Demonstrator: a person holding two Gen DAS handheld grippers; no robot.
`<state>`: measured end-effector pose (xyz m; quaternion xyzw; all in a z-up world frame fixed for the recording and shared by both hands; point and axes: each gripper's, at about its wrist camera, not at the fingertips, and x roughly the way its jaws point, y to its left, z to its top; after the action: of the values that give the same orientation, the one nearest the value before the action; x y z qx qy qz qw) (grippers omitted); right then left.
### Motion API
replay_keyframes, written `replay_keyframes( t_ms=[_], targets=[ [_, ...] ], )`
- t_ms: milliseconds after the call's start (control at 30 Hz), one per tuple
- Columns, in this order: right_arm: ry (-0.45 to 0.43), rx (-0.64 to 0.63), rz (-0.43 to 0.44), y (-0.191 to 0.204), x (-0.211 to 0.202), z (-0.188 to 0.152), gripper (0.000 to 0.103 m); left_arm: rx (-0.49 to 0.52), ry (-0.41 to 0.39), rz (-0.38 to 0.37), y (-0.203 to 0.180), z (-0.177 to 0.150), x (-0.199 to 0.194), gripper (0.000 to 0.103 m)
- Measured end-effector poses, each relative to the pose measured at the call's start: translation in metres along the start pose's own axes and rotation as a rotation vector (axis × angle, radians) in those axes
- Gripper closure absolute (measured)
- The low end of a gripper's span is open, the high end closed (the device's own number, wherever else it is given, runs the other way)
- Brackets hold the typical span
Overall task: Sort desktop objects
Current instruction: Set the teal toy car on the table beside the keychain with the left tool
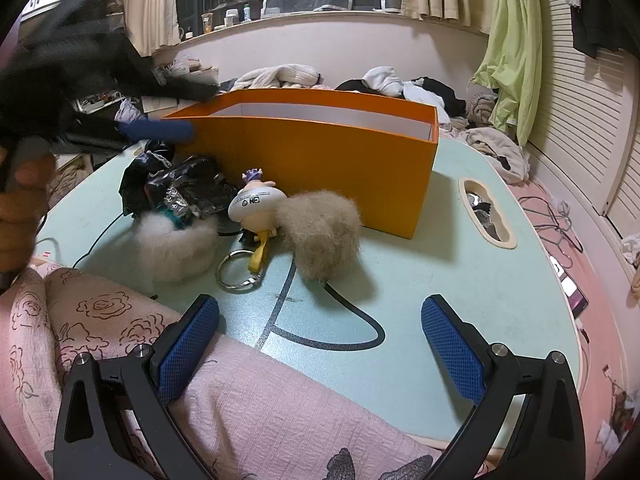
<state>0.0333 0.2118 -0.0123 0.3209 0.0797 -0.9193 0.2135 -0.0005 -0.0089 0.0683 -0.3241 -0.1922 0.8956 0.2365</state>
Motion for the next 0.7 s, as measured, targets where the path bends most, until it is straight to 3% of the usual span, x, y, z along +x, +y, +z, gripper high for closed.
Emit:
replay_keyframes(
  t_ms=[67, 167, 233, 300, 400, 433, 467, 533, 700],
  targets=[
    [0.001, 0.0, 0.0, 0.0, 0.0, 0.0, 0.002, 0.024, -0.061, 0.035, -0.002, 0.0, -0.02, 0.022],
    [0.001, 0.0, 0.001, 0.002, -0.001, -0.001, 0.002, 0.07, -0.072, 0.12, 0.001, -0.015, -0.047, 0.021],
    [0.001, 0.0, 0.001, 0.003, -0.001, -0.001, 0.002, 0.122, -0.027, 0.163, 0.004, -0.03, -0.05, 0.018],
    [0.001, 0.0, 0.001, 0.003, -0.001, -0.002, 0.002, 0.224, 0.068, 0.226, 0.003, -0.052, -0.044, 0.011],
    [0.002, 0.0, 0.001, 0.002, -0.001, -0.002, 0.002, 0.401, 0.214, 0.413, 0.003, -0.087, -0.01, 0.009],
    [0.002, 0.0, 0.0, 0.002, -0.001, -0.001, 0.002, 0.412, 0.224, 0.438, 0.006, -0.093, 0.0, 0.005],
    [0.009, -0.001, -0.003, 0.002, 0.0, -0.001, 0.002, 0.377, 0.185, 0.417, 0.012, -0.092, 0.0, 0.0],
    [0.006, 0.0, -0.006, 0.002, -0.004, -0.002, 0.002, 0.319, 0.199, 0.451, 0.02, -0.084, 0.004, 0.0],
    [-0.024, 0.043, 0.053, -0.004, -0.018, 0.008, 0.002, 0.311, 0.18, 0.46, 0.024, -0.086, -0.001, 0.0]
  ],
)
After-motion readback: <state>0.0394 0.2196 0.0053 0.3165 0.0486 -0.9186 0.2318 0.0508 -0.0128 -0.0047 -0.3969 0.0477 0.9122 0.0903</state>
